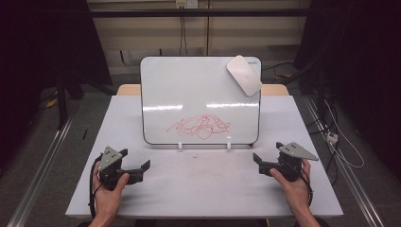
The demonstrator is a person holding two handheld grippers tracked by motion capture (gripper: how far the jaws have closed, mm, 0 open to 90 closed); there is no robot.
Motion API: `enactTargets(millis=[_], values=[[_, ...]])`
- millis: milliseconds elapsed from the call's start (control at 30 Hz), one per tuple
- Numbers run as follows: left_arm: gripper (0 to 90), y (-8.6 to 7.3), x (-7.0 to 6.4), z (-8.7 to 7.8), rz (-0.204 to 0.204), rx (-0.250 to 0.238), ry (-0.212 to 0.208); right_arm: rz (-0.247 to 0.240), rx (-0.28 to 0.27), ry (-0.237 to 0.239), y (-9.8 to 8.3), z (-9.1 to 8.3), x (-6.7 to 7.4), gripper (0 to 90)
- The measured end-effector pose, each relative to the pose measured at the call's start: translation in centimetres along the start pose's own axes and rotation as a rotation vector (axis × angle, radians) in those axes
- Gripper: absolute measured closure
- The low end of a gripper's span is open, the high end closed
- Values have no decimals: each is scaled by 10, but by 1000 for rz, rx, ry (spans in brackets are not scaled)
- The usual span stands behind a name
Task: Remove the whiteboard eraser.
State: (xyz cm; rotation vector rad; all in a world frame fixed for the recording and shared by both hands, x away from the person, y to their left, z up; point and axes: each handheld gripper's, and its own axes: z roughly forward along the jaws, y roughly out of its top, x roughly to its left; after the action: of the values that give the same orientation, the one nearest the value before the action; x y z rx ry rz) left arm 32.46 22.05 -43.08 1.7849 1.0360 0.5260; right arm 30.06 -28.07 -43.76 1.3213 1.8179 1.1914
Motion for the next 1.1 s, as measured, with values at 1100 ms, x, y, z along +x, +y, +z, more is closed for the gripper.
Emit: enactTargets(millis=[1100], values=[[44,0,-2,1,21,11,-32,-122,-51,-21,101,37,7,43]])
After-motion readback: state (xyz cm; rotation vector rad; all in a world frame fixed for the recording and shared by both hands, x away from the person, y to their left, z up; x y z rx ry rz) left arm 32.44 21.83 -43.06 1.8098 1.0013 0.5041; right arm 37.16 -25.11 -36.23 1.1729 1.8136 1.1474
